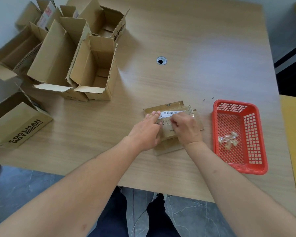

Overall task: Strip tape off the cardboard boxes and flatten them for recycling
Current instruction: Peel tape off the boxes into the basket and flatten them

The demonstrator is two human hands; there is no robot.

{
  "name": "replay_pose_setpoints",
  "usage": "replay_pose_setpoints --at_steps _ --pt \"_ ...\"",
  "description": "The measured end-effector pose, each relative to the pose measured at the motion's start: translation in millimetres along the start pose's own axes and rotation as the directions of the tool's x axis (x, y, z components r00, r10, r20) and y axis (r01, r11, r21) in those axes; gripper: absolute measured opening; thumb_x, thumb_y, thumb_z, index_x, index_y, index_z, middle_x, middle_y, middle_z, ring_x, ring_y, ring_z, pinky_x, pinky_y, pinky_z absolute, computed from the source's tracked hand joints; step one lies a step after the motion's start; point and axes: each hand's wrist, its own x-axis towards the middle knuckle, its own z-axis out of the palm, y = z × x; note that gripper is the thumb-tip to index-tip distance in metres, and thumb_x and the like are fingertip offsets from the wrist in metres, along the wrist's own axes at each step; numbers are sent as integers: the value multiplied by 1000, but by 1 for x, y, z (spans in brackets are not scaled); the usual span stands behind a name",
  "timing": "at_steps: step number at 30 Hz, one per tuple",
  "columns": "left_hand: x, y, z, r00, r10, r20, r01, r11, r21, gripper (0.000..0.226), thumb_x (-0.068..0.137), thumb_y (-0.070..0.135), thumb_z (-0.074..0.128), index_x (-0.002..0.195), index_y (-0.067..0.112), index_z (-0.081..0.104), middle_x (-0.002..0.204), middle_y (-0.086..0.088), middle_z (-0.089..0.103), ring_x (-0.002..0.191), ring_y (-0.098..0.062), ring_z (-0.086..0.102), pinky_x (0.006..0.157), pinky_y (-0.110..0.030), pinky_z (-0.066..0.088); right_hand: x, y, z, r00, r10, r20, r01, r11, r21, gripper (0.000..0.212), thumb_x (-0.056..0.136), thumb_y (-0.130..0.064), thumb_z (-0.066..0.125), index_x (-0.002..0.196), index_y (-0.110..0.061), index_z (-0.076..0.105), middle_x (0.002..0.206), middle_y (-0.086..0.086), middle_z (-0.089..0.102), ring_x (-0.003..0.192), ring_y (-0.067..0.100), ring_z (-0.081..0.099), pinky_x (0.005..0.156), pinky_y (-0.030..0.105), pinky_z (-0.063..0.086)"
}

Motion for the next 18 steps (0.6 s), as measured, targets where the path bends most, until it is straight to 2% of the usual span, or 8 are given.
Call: replay_pose_setpoints --at_steps 1,3,6,8,10,13,15,18 --pt "0 3 1 1000 -14 0 14 999 -28 50 100 29 54 145 7 50 170 -13 0 157 -26 2 125 -34 9 0 0 4 998 -56 29 58 997 -46 22 69 9 77 71 -8 63 72 7 61 63 34 61 47 31 43" --pt "1 4 4 999 -46 0 46 995 -87 48 100 30 58 142 7 53 170 -10 -2 157 -25 3 124 -36 18 -2 -1 11 987 -134 87 142 986 -92 26 66 9 80 67 -6 59 75 7 61 65 32 60 45 31 44" --pt "1 4 8 998 -63 -15 60 990 -129 46 100 30 56 141 9 55 171 -7 -1 157 -24 3 123 -37 22 -14 0 11 963 -230 139 239 970 -49 9 81 4 73 85 -2 67 98 13 65 85 34 61 63 41 56" --pt "0 4 10 998 -62 -27 58 990 -131 45 100 31 56 140 9 56 171 -8 0 157 -25 4 124 -36 21 -21 2 9 956 -239 171 240 971 14 16 86 4 66 100 -1 72 111 17 64 94 38 60 75 43 56" --pt "-1 5 11 997 -64 -45 58 990 -126 46 100 33 58 138 8 58 170 -9 2 157 -26 6 125 -36 21 -19 5 8 980 -144 138 120 978 169 27 86 2 61 106 -6 77 107 14 69 92 36 64 80 43 56" --pt "0 10 10 994 -89 -57 82 990 -117 45 101 36 58 133 5 61 170 -9 6 157 -26 8 123 -38 25 -8 0 2 962 231 147 -269 896 353 33 85 -1 74 112 -19 79 90 -1 76 81 19 71 83 39 60" --pt "2 15 8 993 -109 -49 103 989 -105 46 102 37 56 135 5 59 170 -9 8 157 -28 9 122 -37 23 -4 -5 0 909 384 164 -417 851 320 34 80 -14 85 113 -22 79 93 -3 73 78 14 70 88 31 56" --pt "5 19 6 991 -131 -39 127 988 -88 46 102 38 57 134 5 59 170 -9 8 157 -28 8 122 -38 23 -5 -13 0 892 433 133 -452 867 209 15 80 -26 86 94 -23 81 94 1 67 83 19 67 83 30 51"
